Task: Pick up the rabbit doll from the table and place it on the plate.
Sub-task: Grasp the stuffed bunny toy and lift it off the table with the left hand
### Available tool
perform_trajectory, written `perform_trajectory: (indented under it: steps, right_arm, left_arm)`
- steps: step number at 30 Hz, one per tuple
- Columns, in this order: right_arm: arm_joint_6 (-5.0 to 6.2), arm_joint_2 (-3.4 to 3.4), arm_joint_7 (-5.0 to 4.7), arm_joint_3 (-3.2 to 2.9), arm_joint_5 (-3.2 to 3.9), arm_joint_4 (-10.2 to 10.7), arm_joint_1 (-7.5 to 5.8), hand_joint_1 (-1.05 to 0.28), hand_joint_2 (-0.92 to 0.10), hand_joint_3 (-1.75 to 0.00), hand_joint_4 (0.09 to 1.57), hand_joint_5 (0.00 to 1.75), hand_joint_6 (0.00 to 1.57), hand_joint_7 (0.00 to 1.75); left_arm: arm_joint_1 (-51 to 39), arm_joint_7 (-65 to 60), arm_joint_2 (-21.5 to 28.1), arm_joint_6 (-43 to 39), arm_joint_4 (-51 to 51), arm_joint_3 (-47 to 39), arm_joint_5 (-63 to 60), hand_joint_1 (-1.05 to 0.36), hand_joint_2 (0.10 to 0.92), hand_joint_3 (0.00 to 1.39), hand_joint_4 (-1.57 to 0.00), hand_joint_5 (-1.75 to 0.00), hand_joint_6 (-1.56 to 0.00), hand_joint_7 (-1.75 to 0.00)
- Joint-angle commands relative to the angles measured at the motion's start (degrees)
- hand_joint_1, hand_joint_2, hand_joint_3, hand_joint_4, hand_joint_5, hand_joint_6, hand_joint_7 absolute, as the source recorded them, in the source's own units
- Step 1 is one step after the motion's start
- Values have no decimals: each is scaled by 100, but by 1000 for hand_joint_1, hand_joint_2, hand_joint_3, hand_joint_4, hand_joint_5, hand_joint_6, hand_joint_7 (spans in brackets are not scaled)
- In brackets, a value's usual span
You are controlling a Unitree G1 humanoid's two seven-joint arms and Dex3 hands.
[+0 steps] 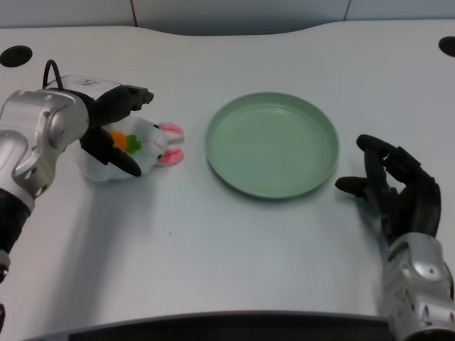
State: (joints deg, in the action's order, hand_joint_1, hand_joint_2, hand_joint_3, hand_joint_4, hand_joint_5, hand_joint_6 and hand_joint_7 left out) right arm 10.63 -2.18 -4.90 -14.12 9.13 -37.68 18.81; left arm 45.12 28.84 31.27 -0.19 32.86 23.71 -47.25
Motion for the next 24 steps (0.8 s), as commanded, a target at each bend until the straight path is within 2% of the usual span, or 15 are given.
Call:
perform_trajectory:
  steps: [1,5,8,10,12,15,20,24]
  right_arm:
    - [-15,45,-9,7,5,50,-67,-338,-921,-245,768,1125,790,543]
    - [-29,50,27,-25,62,84,-81,-324,-921,-237,791,1134,796,549]
    - [-13,40,33,-1,28,140,-131,-325,-921,-234,783,1128,797,550]
    - [-8,42,51,0,35,177,-162,-323,-921,-237,782,1129,797,552]
    - [-64,52,45,-13,63,228,-182,-325,-921,-238,785,1133,799,552]
    - [-111,47,42,-10,62,287,-211,-325,-921,-243,789,1135,795,548]
    - [-64,40,83,-19,70,267,-225,-329,-921,-253,790,1137,790,538]
    - [-78,36,69,-25,61,271,-229,-321,-921,-252,773,1133,791,532]
  left_arm:
    - [202,-97,-77,10,295,83,63,-1030,921,63,-10,-5,-43,-14]
    - [507,-297,-272,21,1039,254,21,-1031,919,54,-8,-4,-48,-15]
    - [646,-817,-269,-202,1514,558,-251,-1020,921,40,-50,-26,-73,-24]
    - [724,-1179,-245,-395,1811,738,-393,-1015,919,30,-86,-45,-100,-34]
    - [805,-1501,-216,-543,2078,927,-557,-1014,918,22,-107,-57,-125,-42]
    - [911,-1840,-198,-669,2402,1141,-724,-997,913,11,-122,-66,-151,-47]
    - [1039,-2290,-211,-818,2876,1360,-852,-964,887,0,-191,-104,-202,-52]
    - [1097,-2497,-260,-815,3093,1479,-892,-950,872,0,-211,-117,-221,-47]
